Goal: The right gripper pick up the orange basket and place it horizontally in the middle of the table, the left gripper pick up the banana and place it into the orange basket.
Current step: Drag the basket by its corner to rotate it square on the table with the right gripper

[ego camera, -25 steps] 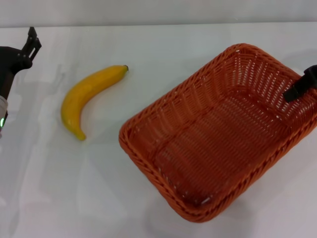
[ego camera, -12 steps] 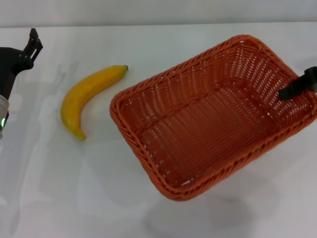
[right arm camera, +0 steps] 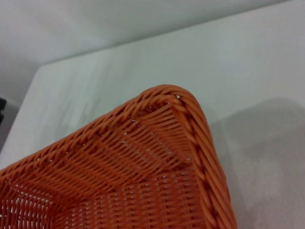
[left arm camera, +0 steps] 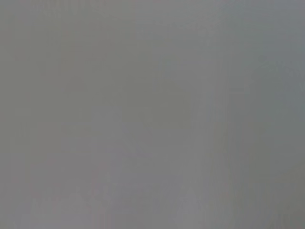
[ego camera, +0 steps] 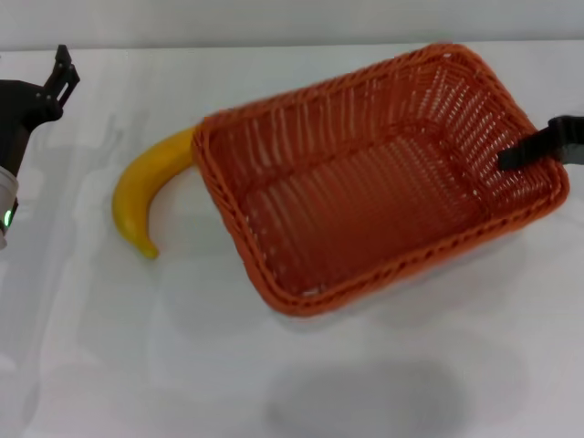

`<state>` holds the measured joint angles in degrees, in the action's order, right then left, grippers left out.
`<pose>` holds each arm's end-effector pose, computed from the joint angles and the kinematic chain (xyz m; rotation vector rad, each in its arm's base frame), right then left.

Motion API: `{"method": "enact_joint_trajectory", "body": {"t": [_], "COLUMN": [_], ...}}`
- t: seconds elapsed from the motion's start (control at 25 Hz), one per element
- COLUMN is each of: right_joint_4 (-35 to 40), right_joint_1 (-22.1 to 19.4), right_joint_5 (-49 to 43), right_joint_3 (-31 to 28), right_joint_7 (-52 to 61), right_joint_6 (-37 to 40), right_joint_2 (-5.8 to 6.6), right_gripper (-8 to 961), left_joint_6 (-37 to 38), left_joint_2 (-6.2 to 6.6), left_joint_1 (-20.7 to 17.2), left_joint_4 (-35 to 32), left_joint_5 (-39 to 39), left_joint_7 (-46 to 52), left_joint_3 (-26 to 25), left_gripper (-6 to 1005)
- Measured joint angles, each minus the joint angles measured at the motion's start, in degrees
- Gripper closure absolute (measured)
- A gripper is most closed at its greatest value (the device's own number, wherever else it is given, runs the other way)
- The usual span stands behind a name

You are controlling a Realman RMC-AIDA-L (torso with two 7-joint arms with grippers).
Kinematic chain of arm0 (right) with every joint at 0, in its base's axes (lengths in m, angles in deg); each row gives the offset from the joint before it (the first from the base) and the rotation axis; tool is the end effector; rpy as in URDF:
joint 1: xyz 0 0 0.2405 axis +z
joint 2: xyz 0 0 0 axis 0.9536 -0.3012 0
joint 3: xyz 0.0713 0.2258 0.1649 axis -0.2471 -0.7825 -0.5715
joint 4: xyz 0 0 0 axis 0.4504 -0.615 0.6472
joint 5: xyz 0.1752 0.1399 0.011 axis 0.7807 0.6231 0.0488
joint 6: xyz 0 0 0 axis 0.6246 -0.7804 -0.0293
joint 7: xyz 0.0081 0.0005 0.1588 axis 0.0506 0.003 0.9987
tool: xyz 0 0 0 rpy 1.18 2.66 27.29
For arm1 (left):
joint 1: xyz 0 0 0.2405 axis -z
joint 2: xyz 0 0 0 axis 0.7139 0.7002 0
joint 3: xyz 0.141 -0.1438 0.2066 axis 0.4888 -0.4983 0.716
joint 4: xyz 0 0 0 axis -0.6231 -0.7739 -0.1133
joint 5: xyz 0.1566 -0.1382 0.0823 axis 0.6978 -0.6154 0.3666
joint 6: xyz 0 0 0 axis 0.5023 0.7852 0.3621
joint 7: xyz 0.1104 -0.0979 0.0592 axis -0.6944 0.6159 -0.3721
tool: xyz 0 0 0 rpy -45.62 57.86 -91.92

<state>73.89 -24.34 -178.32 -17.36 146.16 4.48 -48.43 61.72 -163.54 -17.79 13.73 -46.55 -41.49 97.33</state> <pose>0.2719 0.4468 0.0598 -2.4352 1.6883 0.2910 -0.3543 0.3979 -0.0182 -1.5204 -0.5141 -0.6565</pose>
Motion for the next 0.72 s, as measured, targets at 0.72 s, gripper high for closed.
{"method": "enact_joint_trajectory", "body": {"t": [0.72], "right_joint_4": [7.3], "right_joint_1": [-6.2], "right_joint_5": [3.5], "right_joint_3": [-0.5], "right_joint_7": [2.0], "right_joint_6": [-5.5], "right_joint_2": [-3.90], "right_gripper": [790], "left_joint_6": [-0.1], "left_joint_2": [0.00], "left_joint_1": [0.3], "left_joint_4": [0.0], "left_joint_5": [-0.1], "left_joint_7": [0.1], "left_joint_3": [-0.1], "left_gripper": [107]}}
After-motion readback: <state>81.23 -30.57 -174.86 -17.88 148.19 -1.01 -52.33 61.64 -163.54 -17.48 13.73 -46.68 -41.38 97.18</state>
